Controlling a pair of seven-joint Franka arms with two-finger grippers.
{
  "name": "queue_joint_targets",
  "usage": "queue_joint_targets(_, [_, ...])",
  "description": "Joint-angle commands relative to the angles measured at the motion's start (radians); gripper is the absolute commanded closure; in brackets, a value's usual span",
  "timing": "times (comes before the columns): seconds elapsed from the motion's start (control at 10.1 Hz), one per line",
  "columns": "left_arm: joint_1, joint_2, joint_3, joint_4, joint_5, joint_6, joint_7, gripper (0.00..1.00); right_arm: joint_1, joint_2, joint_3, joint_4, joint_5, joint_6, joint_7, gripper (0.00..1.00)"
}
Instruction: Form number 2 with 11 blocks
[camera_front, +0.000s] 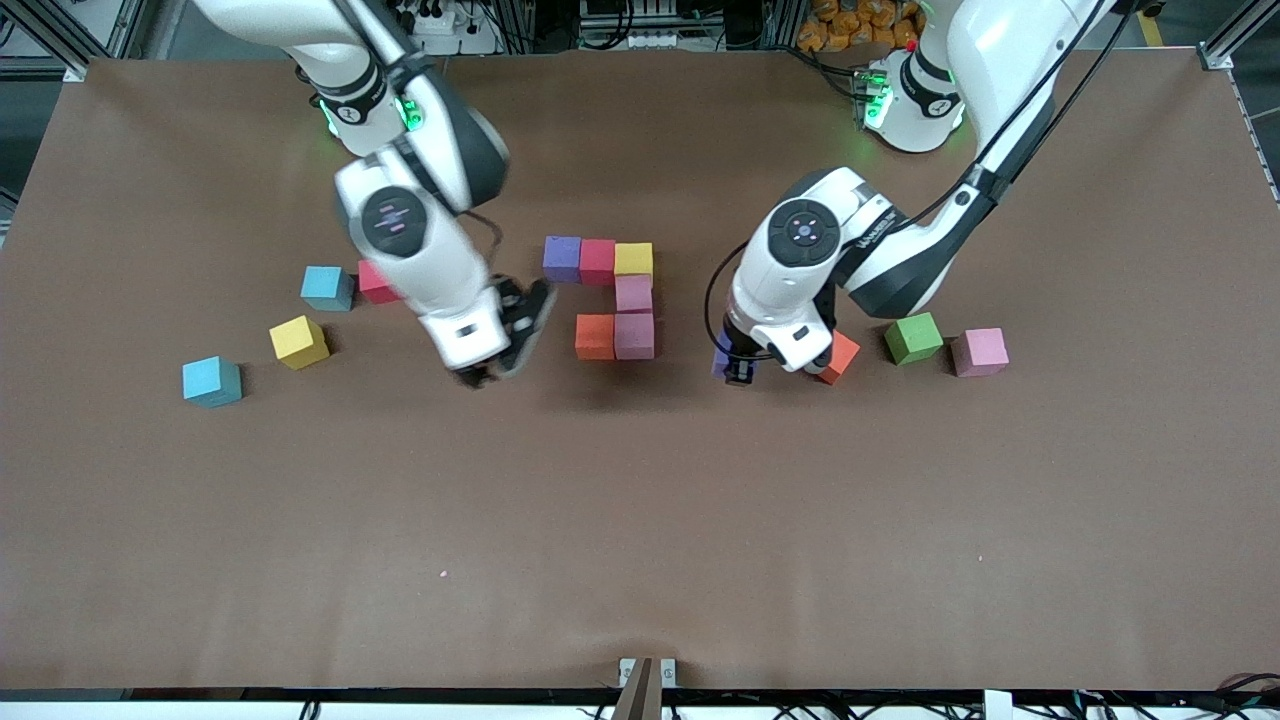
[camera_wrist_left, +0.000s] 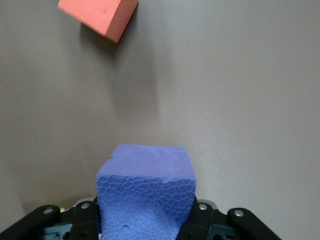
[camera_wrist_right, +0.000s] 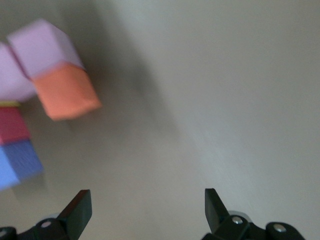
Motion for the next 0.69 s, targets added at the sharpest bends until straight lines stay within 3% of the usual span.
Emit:
queue_joint_targets(0.0, [-0.080,0.110,0.008,0.177,-0.011,-0.087,-0.067,0.64,-0.066,-0.026,-0.078,-0.049,-0.021,-0.018,-0.069,0.00])
queue_joint_targets(0.2, [-0.205,0.135,0.098,0.253,-0.019,-0.087,-0.136,0.64,-0.221,0.007,-0.085,-0.063,-0.016,0.002,-0.248,0.00])
queue_joint_targets(0.4, [-0.347,0.196,0.190,0.350,-0.037,-0.086,-0.208,0.64,-0.310,0.056,-0.086,-0.060,-0.027,0.028,-0.317,0.00])
queue_joint_targets(0.59, [-0.475,0.248,0.276,0.430,-0.037,-0.073,-0.300,0.63,-0.364,0.103,-0.086,-0.060,-0.029,0.080,-0.559,0.00])
